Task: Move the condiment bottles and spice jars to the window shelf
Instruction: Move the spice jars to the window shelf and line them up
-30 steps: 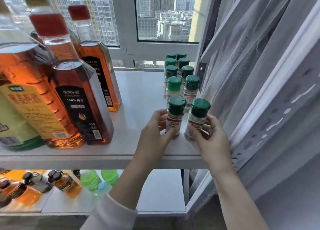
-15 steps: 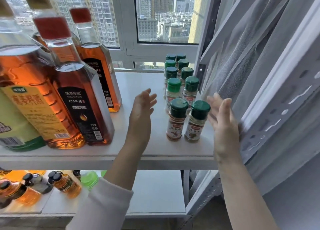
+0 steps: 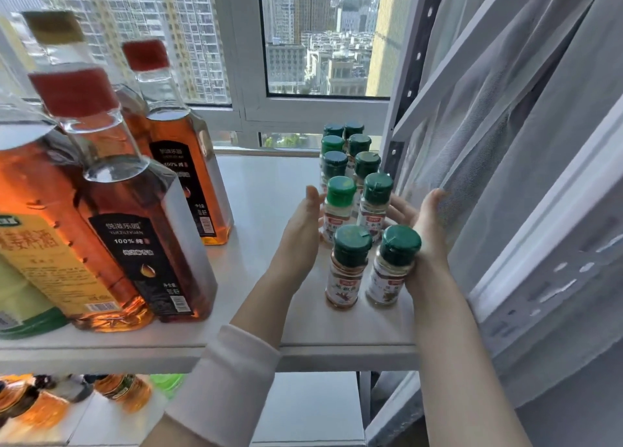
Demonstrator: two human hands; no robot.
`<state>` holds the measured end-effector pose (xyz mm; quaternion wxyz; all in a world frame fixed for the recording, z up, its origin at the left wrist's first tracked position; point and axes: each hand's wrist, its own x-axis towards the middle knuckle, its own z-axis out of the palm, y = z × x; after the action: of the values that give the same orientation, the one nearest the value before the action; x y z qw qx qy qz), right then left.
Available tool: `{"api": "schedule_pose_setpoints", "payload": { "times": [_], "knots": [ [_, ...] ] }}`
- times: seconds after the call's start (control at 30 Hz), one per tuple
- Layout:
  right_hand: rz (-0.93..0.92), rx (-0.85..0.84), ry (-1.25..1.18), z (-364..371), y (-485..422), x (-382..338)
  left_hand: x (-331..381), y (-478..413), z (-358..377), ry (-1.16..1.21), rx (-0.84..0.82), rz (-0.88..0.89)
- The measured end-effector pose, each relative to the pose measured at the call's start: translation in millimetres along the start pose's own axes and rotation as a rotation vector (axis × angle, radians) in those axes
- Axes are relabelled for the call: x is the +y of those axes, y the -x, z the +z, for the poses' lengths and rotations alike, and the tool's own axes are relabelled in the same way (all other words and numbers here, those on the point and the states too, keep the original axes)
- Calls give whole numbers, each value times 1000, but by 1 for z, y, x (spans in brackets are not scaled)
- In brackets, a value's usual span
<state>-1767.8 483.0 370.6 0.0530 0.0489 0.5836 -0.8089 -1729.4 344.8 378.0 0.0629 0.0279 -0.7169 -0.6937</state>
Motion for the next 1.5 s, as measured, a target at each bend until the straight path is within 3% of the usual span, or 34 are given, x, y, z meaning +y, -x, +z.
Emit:
{"api": "schedule_pose_setpoints", "payload": {
  "times": [0.27,0.77,0.9,1.03,1.17,1.3,1.5],
  "knots": [
    [-1,-3,-81,-2,9,2,-4,0,-1,19,-52,34],
    [-6,33,19,-5,18,0,-5,5,-3,19,-64,35],
    [-16,31,-7,-5,21,-10,-4,6,-2,-51,28,85],
    [-172,79,199,2,32,-36,9,1,-6,-48,136,201],
    [-331,36,637,14,39,-58,24,-5,-10,-100,51,230],
    [-345,-55,979,24,32,-70,25,-9,-10,-271,-19,188],
    [-346,-36,1172,31,25,-78,27,-10,-9,-334,-31,182]
  ]
}}
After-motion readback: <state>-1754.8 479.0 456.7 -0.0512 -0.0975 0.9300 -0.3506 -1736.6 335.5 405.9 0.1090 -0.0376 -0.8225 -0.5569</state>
